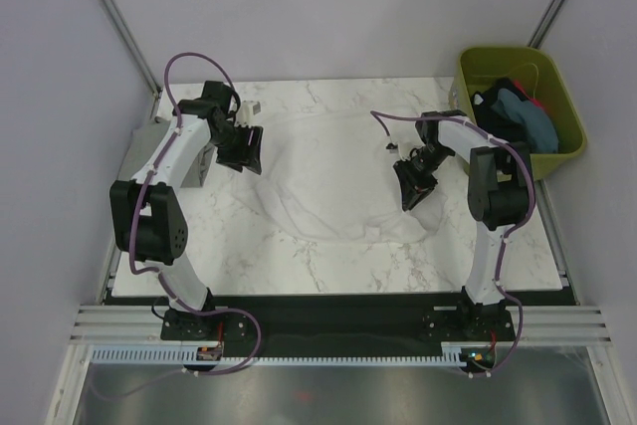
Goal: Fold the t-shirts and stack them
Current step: Flatten the tshirt out
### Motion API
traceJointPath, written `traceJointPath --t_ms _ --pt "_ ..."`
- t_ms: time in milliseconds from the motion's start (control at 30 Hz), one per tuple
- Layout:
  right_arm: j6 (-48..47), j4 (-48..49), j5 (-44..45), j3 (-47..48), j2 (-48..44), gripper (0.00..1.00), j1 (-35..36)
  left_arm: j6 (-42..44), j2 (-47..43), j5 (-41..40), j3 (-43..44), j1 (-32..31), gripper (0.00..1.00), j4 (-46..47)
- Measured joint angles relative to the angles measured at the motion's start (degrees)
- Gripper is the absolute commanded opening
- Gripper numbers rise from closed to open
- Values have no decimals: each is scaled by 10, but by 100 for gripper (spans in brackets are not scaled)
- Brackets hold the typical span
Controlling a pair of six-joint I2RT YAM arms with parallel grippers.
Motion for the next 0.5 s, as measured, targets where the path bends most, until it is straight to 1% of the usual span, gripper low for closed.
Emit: traceJointPath --t_ms 233,500 --pt "-2 0 2 -6 -2 31 1 0 -3 -1 -4 0 64 0" --pt "-6 0 17 -12 -22 31 1 0 -26 -1 -49 0 64 0"
